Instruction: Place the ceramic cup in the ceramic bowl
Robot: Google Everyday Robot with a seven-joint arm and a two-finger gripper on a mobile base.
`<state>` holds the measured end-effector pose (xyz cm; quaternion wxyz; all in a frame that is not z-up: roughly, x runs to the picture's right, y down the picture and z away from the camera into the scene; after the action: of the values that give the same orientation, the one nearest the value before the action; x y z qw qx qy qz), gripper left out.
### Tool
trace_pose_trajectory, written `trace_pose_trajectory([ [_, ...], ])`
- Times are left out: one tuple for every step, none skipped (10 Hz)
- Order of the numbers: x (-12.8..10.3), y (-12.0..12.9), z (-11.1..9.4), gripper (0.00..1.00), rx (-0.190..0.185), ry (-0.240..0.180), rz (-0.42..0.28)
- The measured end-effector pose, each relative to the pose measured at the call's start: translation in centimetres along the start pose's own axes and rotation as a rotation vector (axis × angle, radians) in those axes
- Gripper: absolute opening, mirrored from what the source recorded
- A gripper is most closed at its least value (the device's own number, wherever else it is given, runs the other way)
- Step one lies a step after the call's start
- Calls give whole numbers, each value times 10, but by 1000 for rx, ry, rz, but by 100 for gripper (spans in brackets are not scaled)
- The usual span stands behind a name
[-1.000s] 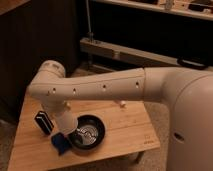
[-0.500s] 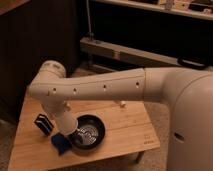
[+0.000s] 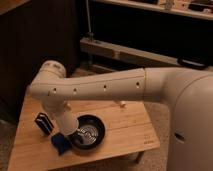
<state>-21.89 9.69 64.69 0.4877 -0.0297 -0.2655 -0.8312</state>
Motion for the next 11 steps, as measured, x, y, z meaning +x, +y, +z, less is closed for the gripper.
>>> trace_pose_trajectory([
  [-2,13,-3,0,-12,34,8],
  [-5,25,-6,0,-17,61,16],
  [-12,42,-10,0,-25,96,29],
  [-19,57,-14,0,-30,125,46],
  [-21,65,-15,0,-29,143,56],
  [-23,73,-14,0,-22,154,70],
  [-25,77,-11,0,-9,160,78],
  [-28,81,-4,0,9,161,88],
  [-32,85,6,0,26,161,95],
  [-38,87,20,0,51,164,99],
  [-47,93,34,0,66,169,106],
])
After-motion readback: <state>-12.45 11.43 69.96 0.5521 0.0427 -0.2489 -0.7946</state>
